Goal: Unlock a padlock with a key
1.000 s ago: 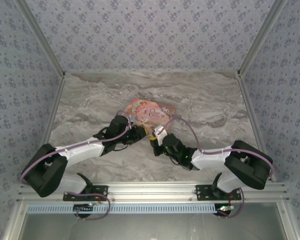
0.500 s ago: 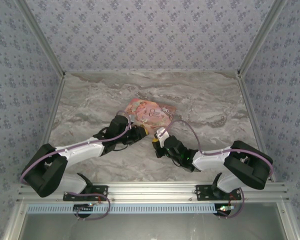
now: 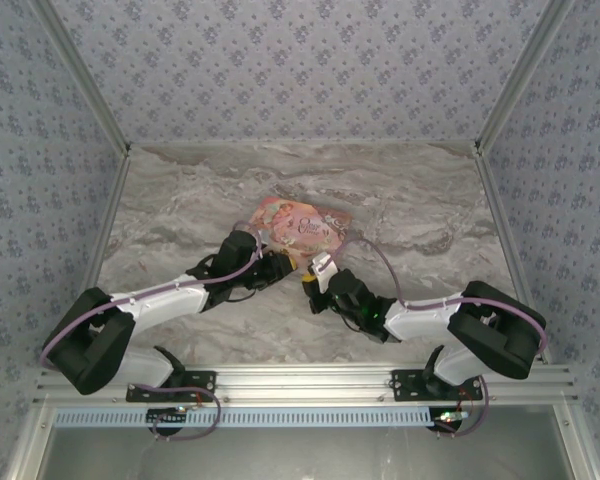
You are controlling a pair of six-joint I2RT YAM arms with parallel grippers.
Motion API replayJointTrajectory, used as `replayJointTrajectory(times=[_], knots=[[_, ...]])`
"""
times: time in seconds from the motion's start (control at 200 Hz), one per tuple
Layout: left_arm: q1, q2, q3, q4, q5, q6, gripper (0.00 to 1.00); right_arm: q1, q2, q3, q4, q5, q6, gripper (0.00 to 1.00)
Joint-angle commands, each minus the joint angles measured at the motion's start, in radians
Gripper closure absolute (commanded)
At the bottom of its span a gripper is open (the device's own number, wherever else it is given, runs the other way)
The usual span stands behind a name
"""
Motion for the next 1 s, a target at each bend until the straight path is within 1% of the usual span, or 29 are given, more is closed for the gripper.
replayJointTrajectory(times=[0.0,0.31,0.66,0.994], knots=[[-0.007,-0.033,0.032,0.042,0.044,-0.025,0.84,-0.008,0.001,0.029,0.031,-0.017,0.011,1.0],[-0.007,-0.033,0.034,0.042,0.053,-0.027,0.84,-0.019,0.008,0.031,0.047,-0.024,0.013,1.0],[-0.007,-0.036,0.037,0.078,0.08,-0.065,0.84,-0.03,0.014,0.033,0.081,-0.029,0.013,1.0],[-0.007,-0.043,0.039,0.1,0.102,-0.092,0.84,-0.05,0.02,0.024,0.133,-0.074,0.017,1.0]])
